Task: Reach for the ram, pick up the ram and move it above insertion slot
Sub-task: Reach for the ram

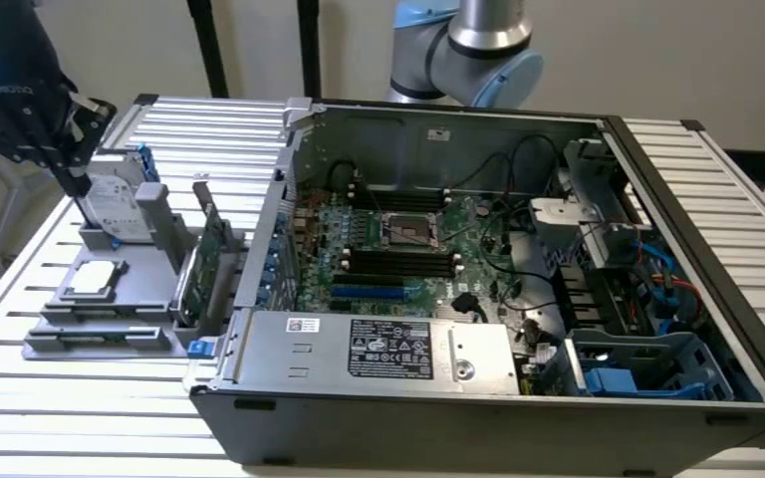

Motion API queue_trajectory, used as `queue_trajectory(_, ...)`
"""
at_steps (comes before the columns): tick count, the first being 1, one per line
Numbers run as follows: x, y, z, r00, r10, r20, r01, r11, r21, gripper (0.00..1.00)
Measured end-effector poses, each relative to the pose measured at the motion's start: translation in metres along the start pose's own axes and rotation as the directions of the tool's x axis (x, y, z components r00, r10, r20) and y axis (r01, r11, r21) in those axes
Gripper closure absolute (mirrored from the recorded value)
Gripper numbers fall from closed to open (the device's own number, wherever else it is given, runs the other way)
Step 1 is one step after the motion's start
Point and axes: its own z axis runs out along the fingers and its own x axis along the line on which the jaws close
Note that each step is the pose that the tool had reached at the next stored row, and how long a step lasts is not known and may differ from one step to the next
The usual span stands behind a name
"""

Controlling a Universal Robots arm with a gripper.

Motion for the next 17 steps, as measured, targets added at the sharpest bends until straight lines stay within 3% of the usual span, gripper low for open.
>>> queue_trajectory(3,0.004,-0.0117,-0.0005,1.0000,0.000,-0.0001,0.000,1.0000,0.0000,0.89)
queue_trajectory(12,0.022,-0.0363,-0.0015,1.0000,0.000,-0.0002,0.000,1.0000,0.0002,0.89)
queue_trajectory(17,0.022,-0.0379,-0.0015,0.9999,-0.014,-0.0006,0.014,0.9999,0.0001,0.89)
